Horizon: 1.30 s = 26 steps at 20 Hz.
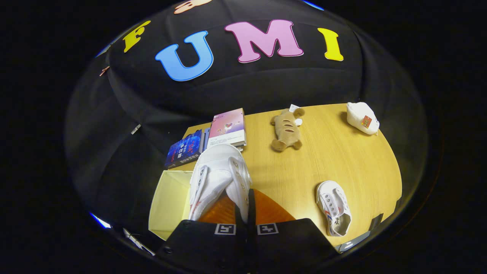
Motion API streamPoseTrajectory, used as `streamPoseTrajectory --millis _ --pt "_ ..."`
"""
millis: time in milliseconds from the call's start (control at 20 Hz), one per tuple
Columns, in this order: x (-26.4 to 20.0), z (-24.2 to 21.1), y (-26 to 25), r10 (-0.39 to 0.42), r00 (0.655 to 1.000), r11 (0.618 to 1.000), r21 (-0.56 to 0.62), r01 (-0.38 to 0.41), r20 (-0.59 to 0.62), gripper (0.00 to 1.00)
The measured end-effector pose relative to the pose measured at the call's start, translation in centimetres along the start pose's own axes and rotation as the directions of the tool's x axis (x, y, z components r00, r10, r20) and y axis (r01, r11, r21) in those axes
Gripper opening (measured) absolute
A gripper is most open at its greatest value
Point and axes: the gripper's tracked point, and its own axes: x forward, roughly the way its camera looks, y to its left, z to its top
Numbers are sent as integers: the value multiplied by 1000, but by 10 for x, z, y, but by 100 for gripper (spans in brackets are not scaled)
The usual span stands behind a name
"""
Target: Open the storage box then place both shoes into the box .Put the left shoe in first, then the right shoe, with the right side of both shoes facing outward in a uniform manner.
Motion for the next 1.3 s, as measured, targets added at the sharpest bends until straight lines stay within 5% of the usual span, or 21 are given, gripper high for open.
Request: streamPoseTrajectory --millis 450,750,1000,1200,1250,1300 --pt "44 -74 133 -11 979 999 31 18 -204 6" --pt "90 -117 141 -142 959 987 36 155 -244 6" --pt "107 -121 156 -135 961 985 69 156 -242 7" --pt "109 -132 172 -57 962 991 105 88 -268 24" --pt "108 -134 179 -18 962 991 124 54 -272 41" --pt "108 -132 183 3 964 991 129 33 -266 46"
